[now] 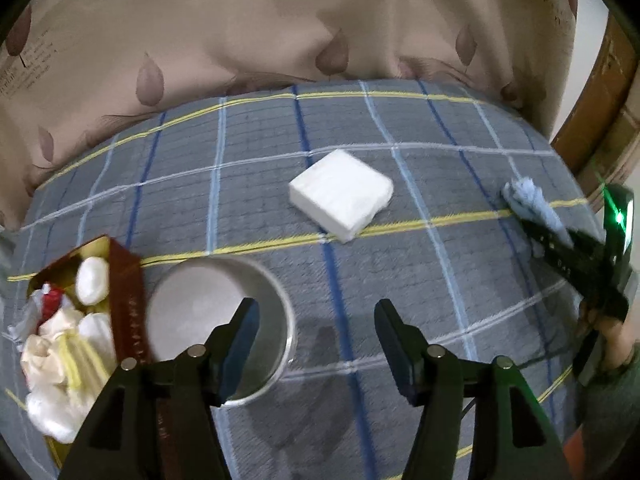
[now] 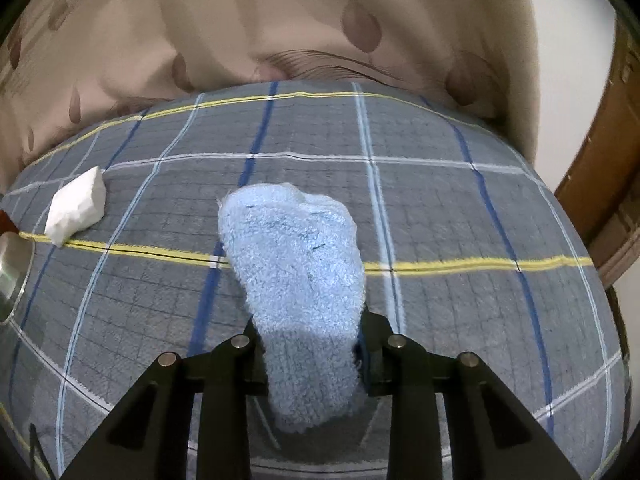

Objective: Organize soft objects
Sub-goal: 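Move left tool to the white foam block and grasp it while right tool holds towel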

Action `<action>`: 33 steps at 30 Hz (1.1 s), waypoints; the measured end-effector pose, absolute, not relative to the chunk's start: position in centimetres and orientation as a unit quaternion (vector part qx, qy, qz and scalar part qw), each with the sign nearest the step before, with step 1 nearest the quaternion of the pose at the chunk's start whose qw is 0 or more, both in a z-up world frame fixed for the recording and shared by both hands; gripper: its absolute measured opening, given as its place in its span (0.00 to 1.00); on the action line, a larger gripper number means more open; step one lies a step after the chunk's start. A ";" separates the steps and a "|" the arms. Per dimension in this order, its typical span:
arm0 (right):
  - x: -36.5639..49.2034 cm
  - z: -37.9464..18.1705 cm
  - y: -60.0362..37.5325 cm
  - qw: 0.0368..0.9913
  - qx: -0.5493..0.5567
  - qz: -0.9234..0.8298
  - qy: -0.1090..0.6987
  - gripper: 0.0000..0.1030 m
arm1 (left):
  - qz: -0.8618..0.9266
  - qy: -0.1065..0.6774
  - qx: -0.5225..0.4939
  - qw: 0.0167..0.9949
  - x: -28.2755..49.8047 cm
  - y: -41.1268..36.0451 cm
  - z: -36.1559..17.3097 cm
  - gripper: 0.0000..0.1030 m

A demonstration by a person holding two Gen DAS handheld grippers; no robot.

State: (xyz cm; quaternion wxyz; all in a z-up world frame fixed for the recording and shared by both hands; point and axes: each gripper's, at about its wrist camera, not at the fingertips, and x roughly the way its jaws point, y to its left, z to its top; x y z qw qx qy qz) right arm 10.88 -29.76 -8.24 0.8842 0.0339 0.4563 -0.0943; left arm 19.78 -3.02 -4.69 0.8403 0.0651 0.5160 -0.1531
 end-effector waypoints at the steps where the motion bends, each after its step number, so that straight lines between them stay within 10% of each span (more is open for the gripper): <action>1: 10.9 -8.3 -29.8 0.884 0.035 -0.094 0.457 0.26 | -0.154 0.518 0.061 0.839 20.1 -3.2 -4.7 0.64; 9: 11.0 -8.3 -29.5 0.883 0.023 -0.094 0.459 0.30 | -0.161 0.489 0.012 0.857 22.1 -4.7 -3.2 0.78; 33: 11.0 -8.3 -29.7 0.883 0.031 -0.095 0.458 0.27 | -0.129 0.510 -0.028 0.850 27.1 -7.9 -4.3 0.78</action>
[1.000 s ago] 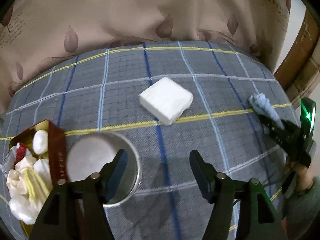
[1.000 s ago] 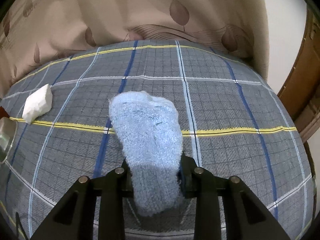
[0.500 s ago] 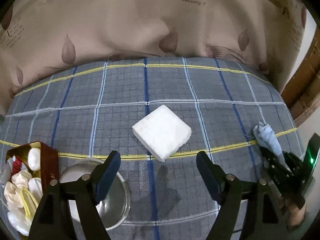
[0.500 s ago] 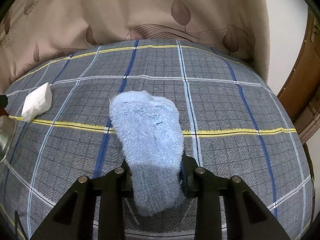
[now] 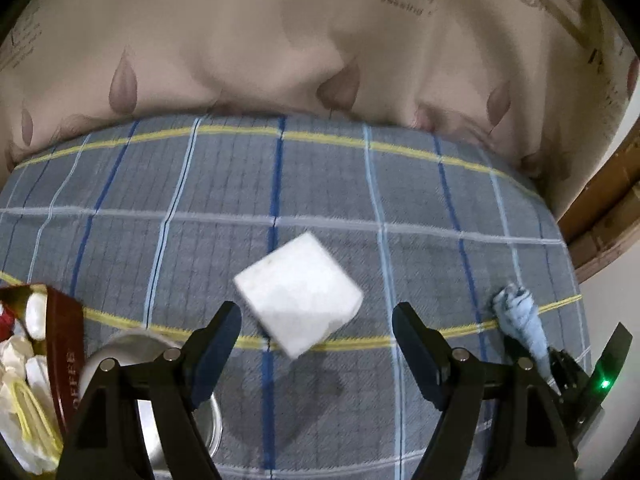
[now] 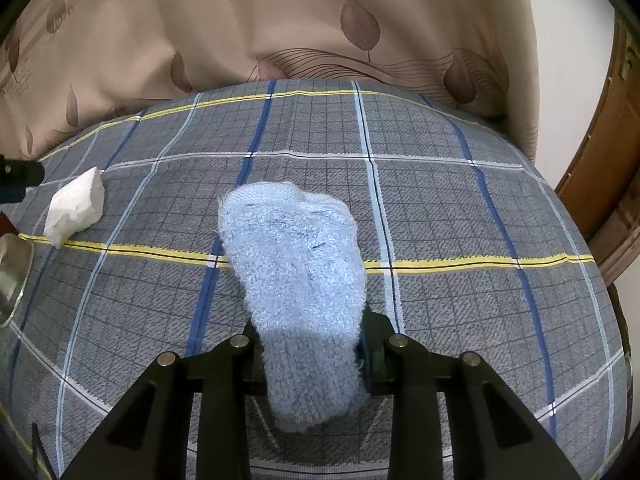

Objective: Organize soft objects
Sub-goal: 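Move left tool to the white foam block and grasp it while right tool holds towel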

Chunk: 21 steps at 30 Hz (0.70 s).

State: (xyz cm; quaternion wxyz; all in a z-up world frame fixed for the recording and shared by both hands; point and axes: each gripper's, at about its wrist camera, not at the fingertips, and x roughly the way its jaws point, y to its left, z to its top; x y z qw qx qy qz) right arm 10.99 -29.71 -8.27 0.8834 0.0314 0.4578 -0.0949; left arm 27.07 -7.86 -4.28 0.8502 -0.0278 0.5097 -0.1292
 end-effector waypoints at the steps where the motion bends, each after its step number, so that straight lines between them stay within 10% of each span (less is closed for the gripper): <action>1: 11.0 -8.3 -29.7 0.883 0.032 -0.094 0.458 0.27 | -0.128 0.508 -0.030 0.852 27.2 -7.9 -4.2 0.78; 21: 11.0 -8.3 -29.8 0.884 0.037 -0.087 0.458 0.29 | -0.082 0.564 -0.107 0.815 29.9 -8.1 -7.2 0.78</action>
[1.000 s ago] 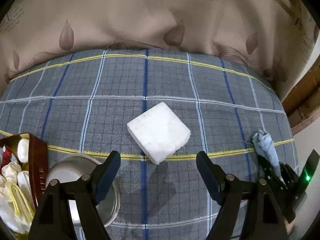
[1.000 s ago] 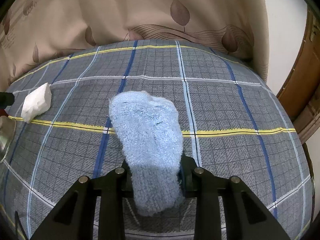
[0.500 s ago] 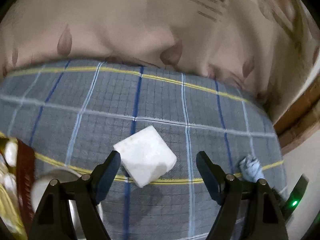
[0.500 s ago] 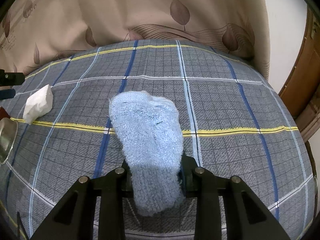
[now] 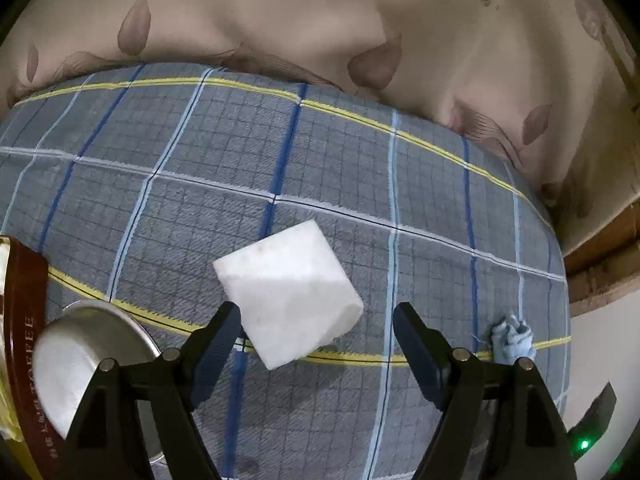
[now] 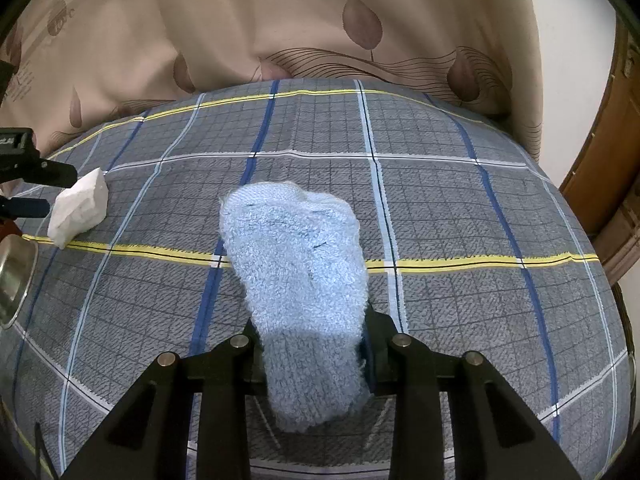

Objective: Organize soft objects
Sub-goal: 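Move left tool to the white foam block and grasp it while right tool holds towel, then carry the white foam block into the gold tray with left tool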

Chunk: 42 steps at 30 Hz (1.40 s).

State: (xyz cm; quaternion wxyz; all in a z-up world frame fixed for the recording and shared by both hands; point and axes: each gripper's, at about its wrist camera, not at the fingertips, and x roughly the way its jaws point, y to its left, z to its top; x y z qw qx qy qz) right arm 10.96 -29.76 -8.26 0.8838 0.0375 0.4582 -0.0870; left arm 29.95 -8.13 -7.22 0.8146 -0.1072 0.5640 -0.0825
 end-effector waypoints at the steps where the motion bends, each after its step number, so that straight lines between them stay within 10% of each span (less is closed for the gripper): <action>1: 11.0 -8.3 -29.7 0.884 0.038 -0.087 0.458 0.29 | -0.081 0.564 -0.113 0.814 30.1 -8.1 -7.3 0.78; 31: 11.0 -8.4 -29.8 0.884 0.038 -0.085 0.458 0.31 | -0.018 0.547 -0.123 0.828 30.3 -4.7 -9.8 0.78; 42: 11.0 -8.4 -29.7 0.884 0.036 -0.085 0.459 0.31 | -0.014 0.542 -0.107 0.834 28.9 -3.5 -8.7 0.43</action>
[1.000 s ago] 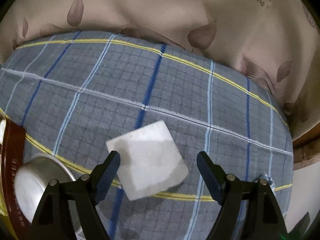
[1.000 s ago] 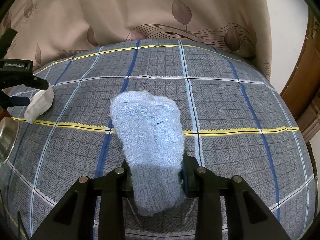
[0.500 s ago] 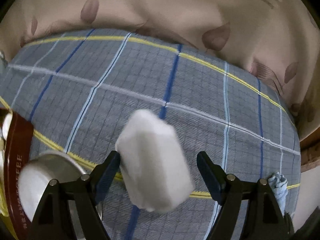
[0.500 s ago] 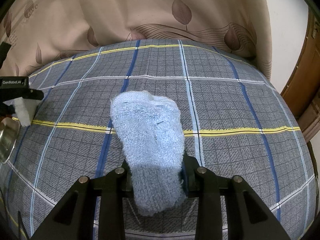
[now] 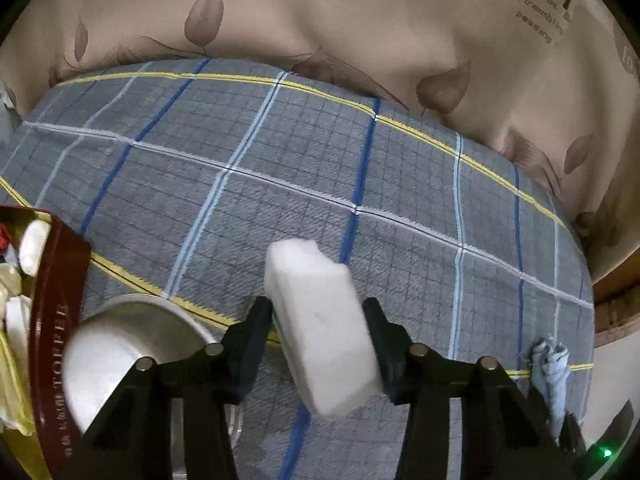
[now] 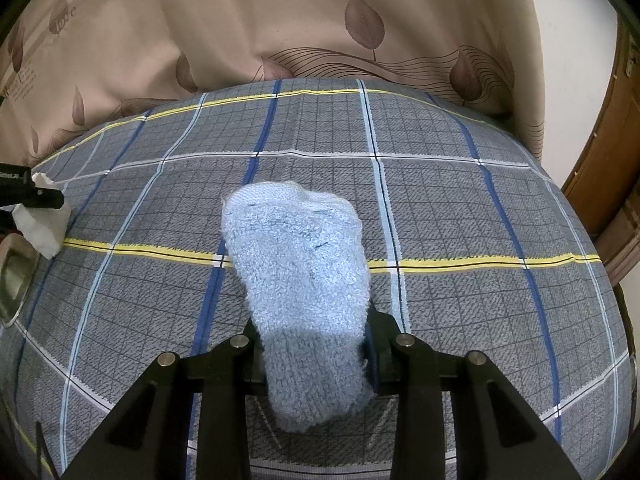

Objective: Organize soft objects
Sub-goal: 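Carry the white foam block into the gold tray with left tool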

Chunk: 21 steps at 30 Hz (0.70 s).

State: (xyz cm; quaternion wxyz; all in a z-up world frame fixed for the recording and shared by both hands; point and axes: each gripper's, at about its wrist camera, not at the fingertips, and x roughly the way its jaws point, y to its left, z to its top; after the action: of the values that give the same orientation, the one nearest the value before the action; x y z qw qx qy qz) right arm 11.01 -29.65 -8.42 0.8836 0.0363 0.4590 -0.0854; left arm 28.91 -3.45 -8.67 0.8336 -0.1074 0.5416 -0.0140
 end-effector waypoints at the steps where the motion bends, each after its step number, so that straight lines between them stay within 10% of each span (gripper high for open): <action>1: 11.0 -8.4 -29.6 0.884 0.036 -0.085 0.459 0.31 | -0.015 0.541 -0.110 0.834 28.8 -3.4 -8.6 0.43; 21: 11.0 -8.4 -29.6 0.883 0.035 -0.086 0.460 0.31 | -0.051 0.534 -0.093 0.839 26.4 -3.4 -5.6 0.29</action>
State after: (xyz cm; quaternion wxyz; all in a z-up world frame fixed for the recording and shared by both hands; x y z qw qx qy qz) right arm 11.03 -29.58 -8.36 0.8830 0.0348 0.4601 -0.0857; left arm 26.44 -3.44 -5.64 0.8391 -0.0930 0.5336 -0.0506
